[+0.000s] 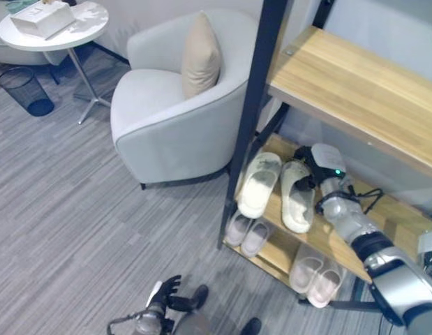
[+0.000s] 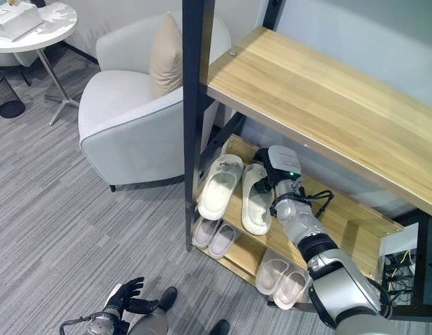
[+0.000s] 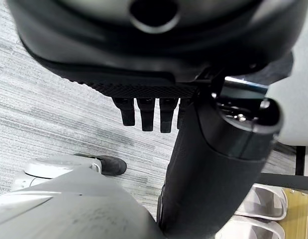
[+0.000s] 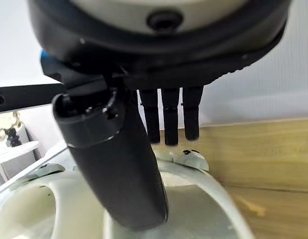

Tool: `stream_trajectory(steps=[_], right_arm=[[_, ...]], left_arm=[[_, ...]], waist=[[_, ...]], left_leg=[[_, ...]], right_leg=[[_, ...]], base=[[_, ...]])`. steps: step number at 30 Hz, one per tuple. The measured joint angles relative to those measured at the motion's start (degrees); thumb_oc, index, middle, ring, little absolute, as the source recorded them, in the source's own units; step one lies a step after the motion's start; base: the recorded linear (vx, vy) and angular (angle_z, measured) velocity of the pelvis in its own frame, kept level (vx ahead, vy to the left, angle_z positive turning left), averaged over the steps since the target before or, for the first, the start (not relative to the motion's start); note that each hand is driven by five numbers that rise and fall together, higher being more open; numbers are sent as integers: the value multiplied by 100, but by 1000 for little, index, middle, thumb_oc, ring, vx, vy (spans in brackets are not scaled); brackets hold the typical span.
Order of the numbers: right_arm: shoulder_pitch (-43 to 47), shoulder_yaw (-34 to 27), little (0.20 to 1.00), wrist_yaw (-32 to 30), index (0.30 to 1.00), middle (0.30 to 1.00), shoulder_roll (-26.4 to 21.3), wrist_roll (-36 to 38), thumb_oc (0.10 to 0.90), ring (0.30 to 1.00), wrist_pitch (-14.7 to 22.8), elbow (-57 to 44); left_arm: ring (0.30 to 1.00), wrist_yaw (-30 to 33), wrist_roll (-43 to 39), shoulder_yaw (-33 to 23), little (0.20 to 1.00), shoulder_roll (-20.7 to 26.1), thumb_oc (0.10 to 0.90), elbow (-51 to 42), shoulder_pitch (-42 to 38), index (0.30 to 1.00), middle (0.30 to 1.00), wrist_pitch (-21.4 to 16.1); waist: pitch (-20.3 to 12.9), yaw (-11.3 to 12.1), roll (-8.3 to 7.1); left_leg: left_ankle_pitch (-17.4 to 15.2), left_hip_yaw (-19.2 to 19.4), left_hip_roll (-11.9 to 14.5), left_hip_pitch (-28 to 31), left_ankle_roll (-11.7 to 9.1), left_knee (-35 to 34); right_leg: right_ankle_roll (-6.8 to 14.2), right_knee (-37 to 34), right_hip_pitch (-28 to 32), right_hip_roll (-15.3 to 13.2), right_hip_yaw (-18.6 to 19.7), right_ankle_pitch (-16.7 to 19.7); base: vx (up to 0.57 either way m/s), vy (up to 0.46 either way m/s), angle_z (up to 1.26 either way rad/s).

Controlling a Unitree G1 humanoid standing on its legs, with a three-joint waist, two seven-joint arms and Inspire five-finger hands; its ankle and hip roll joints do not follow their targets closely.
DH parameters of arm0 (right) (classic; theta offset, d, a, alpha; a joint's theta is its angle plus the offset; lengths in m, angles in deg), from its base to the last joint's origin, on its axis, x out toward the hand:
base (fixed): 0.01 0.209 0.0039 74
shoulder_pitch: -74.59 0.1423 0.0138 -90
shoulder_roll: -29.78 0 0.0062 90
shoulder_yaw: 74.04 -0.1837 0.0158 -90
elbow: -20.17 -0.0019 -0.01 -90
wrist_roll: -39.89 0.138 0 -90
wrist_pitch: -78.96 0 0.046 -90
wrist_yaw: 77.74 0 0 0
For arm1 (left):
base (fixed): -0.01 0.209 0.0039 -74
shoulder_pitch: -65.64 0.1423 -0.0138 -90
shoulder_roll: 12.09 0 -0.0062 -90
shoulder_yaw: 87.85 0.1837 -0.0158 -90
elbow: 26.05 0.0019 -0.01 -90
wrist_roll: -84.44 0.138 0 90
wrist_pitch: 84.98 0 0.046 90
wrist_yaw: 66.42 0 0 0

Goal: Arrange the slippers neatly on the shoe rack.

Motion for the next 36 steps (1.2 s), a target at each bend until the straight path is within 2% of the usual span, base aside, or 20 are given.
stream_trajectory(steps=[5,13,24,28,31,32,36], right_arm=[[-40,-3,900,2,900,900,1,-1,800,900,-6,-332],[-237,-64,900,58,900,900,-14,-5,800,900,32,-845],[-1115,-368,900,282,900,900,-212,-6,800,900,131,-1900],[-1793,-924,900,369,900,900,-219,54,800,900,196,-2422],[-2193,-1317,900,367,900,900,-46,545,800,900,320,-2547],[-2375,-1616,900,311,900,900,254,938,800,900,393,-2548],[-2649,-1783,900,283,900,900,674,2438,800,900,426,-2485]], left_arm=[[900,16,-1,-18,900,-64,800,3,-13,900,900,4],[900,56,4,-29,900,-64,800,44,-12,900,900,14],[900,88,8,-177,900,-82,800,96,38,900,900,111],[900,66,8,-267,900,-106,800,93,65,900,900,123],[900,59,19,-263,900,-93,800,106,83,900,900,127],[900,58,19,-267,900,-91,800,117,106,900,900,127],[900,51,19,-263,900,-112,800,126,104,900,900,132]], waist=[[73,-64,92],[79,-231,100],[81,-364,101],[84,-382,105],[96,-504,124],[95,-509,126],[144,-567,207]], left_leg=[[2,8,4,8,2,0],[-1,44,6,42,4,0],[-21,197,29,155,12,-2],[-22,201,29,159,14,-1],[-24,213,27,209,17,-2],[-39,214,29,248,14,-3],[-41,251,30,252,14,-3]], right_leg=[[-1,0,1,2,11,2],[-1,0,13,-3,47,2],[-23,0,50,-1,209,28],[-23,0,50,-2,213,28],[-21,0,95,-5,221,35],[-16,0,137,-4,218,28],[-14,0,121,-9,257,27]], base=[[0,0,0],[0,-1,-1],[-2,-6,-7],[0,0,0],[0,0,0],[0,0,0],[-5,4,-3]])
